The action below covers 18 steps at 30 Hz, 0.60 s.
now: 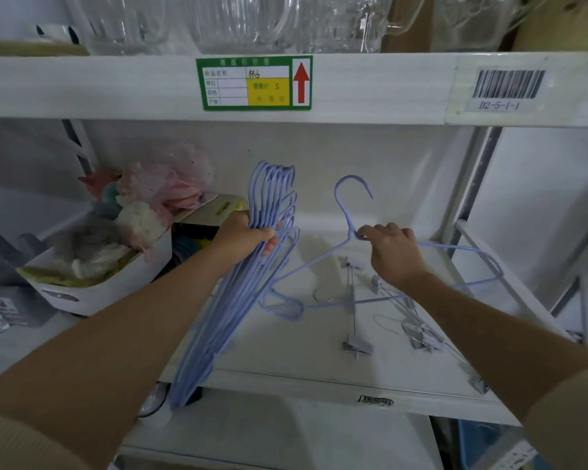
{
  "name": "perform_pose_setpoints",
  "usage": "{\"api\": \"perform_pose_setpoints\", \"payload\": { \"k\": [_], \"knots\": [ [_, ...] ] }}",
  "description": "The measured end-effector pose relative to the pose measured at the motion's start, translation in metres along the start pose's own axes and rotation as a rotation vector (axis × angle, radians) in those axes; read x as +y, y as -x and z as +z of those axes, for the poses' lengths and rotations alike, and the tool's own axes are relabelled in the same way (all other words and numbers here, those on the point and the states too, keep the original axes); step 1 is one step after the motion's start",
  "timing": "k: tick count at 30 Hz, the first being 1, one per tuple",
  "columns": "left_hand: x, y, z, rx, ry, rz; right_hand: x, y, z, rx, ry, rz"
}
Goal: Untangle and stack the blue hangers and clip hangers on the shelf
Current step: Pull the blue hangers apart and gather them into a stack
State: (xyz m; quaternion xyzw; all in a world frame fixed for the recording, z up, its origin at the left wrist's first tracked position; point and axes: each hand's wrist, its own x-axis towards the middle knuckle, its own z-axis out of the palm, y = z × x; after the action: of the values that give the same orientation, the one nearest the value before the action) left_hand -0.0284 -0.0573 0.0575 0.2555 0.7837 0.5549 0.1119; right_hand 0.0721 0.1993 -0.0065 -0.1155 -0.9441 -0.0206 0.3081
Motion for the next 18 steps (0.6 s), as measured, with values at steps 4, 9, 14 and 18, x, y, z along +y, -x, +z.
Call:
{"api": "perform_pose_setpoints", "payload": {
  "k": [4, 9, 14, 18],
  "knots": [
    [0.002, 0.001, -0.001, 0.009, 0.017, -0.001, -0.022, -0.011, -0.008, -0.143, 0.025, 0.369],
    [0.002, 0.002, -0.011, 0.032, -0.088, 0.022, -0.014, -0.027, -0.009, -0.074, -0.088, 0.466],
    [-0.001, 0.003, -0.017, 0.055, -0.052, 0.004, -0.013, -0.030, -0.016, -0.055, -0.423, 0.436],
    [-0.001, 0.003, -0.007, 0.050, -0.012, -0.012, -0.041, -0.032, -0.016, -0.022, -0.599, 0.308]
  ]
}}
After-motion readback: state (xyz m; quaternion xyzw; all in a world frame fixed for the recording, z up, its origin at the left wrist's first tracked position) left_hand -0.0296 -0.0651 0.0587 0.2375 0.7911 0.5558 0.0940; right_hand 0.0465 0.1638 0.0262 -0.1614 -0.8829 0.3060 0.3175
